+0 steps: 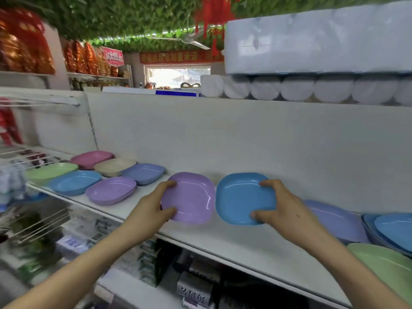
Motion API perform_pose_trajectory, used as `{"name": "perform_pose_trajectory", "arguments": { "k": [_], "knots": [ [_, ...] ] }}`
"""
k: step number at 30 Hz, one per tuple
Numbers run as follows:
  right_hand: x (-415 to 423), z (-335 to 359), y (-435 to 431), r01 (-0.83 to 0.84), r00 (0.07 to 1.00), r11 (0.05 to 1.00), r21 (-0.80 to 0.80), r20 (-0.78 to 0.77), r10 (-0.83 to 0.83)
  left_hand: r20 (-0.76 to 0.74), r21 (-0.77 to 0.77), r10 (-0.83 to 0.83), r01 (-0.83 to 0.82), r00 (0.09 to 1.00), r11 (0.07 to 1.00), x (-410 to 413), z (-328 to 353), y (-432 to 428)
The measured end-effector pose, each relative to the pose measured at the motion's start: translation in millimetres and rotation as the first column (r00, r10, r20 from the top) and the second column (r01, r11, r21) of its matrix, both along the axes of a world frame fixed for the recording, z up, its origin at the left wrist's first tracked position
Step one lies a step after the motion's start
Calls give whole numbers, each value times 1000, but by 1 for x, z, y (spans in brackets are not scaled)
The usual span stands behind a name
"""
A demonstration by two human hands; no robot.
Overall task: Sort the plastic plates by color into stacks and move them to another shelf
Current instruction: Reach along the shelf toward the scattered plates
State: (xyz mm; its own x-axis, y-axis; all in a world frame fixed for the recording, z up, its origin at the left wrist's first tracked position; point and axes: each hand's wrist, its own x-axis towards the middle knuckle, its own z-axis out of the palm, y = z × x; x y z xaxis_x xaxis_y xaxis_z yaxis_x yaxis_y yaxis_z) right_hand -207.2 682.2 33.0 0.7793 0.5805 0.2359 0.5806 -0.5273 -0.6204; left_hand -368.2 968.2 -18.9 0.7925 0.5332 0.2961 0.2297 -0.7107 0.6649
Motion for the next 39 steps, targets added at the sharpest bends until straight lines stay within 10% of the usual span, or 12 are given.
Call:
{"name": "perform_pose_trajectory", "arguments": {
  "k": [15,39],
  "knots": [
    [-154,-13,260,-188,980,982,31,-59,190,39,92,189,-192,981,977,-240,22,241],
    [-111,-8,425,-146,989,987,74,-5,147,97,35,106,-110,990,993,-171,24,417]
  ]
}}
